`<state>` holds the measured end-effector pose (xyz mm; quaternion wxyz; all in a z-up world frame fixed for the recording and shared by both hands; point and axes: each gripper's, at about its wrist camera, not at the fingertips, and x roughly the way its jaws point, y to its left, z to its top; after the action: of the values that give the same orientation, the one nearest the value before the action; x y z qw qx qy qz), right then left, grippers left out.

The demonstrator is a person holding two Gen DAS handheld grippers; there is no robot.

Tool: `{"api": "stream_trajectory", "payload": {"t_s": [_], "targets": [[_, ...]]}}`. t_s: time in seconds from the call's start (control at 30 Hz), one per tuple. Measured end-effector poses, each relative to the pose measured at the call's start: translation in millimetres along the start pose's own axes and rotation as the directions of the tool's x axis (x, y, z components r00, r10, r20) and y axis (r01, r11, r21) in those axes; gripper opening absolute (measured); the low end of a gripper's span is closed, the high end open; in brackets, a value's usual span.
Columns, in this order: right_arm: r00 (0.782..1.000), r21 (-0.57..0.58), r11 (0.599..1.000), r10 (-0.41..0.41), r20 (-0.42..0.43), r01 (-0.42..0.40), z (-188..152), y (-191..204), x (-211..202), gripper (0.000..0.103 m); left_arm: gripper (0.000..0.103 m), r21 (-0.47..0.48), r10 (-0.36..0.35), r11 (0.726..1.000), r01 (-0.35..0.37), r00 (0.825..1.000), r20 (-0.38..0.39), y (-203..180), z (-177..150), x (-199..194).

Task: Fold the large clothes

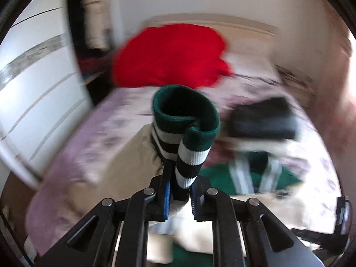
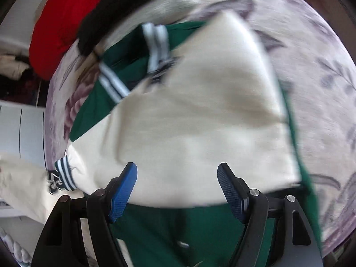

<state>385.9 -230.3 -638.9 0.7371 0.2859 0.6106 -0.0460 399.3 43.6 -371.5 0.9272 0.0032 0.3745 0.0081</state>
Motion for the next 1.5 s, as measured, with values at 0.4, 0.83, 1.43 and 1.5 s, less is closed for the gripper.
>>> {"api": "stream_trajectory", "payload": {"t_s": [0.4, 0.83, 1.43, 1.5], "targets": [[0.999, 0.227, 0.972, -0.049, -0.017, 0.052, 3.6, -217.3, -69.4, 0.077, 0.012, 0.321, -0.195, 0.896, 0.307, 0.922, -0.336, -317.0, -94.0, 84.8], [0.971, 0.227, 0.948, 0.235, -0.037, -0.221, 52.9, -268.5, -101.1, 0.086, 0.089, 0.141, -0.185, 0.951, 0.275, 0.872, -0.453, -223.6, -86.3, 46.8], [0.968, 0.15, 0.967, 0.223, -0.119, -0.204, 124.3, -132.6, 2.9, 0.003, 0.089, 0.005, 0.286, 0.944, -0.33, 0.81, -0.511, 65.9, -57.7, 195.8], [0.957, 0.199, 0.961, 0.227, -0.178, -0.191, 125.7, -142.6, 17.6, 0.023, 0.089, 0.024, 0.304, 0.937, -0.348, 0.782, -0.544, 70.1, -59.8, 222.7]]}}
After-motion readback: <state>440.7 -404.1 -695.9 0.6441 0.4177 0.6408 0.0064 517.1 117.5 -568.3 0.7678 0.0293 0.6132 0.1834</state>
